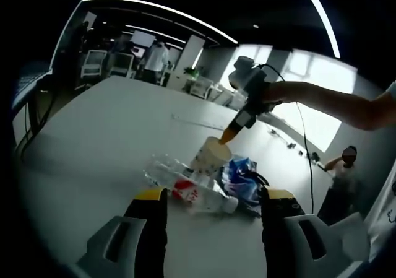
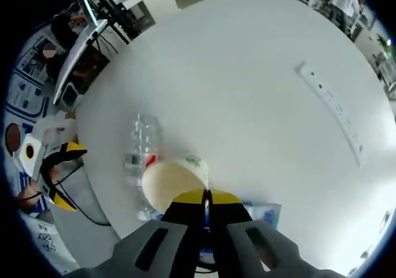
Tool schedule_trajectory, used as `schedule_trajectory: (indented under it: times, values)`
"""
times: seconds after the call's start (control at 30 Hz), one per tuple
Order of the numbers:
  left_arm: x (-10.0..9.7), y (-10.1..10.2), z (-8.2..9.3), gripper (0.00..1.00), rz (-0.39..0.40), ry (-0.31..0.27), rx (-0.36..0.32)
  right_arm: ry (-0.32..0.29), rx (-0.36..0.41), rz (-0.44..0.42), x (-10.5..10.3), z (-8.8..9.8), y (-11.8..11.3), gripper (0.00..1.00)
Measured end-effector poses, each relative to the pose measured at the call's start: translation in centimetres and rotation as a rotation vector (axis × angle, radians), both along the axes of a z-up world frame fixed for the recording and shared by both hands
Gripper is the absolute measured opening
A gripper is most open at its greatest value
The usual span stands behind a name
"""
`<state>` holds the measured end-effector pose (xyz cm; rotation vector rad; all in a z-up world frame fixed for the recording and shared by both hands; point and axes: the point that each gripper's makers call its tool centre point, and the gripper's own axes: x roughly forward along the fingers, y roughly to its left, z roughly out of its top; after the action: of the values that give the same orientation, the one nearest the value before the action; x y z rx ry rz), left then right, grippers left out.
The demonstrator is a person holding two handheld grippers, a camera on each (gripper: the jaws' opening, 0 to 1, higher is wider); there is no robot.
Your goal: Arrange the tabletop items into an orderly group along one side of the table until the central work area is clear of visible clutter.
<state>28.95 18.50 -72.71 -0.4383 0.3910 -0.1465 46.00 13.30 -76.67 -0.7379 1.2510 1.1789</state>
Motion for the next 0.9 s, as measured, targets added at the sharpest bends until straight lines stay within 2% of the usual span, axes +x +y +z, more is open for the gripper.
schedule_trajectory:
  times: [0.9]
  values:
    - [-0.05,-0.29,-0.59,0.57,-0.009,0.01,-0.008,0.013,-0.007,-0.014,0.26,0.03,-0.16,0.0]
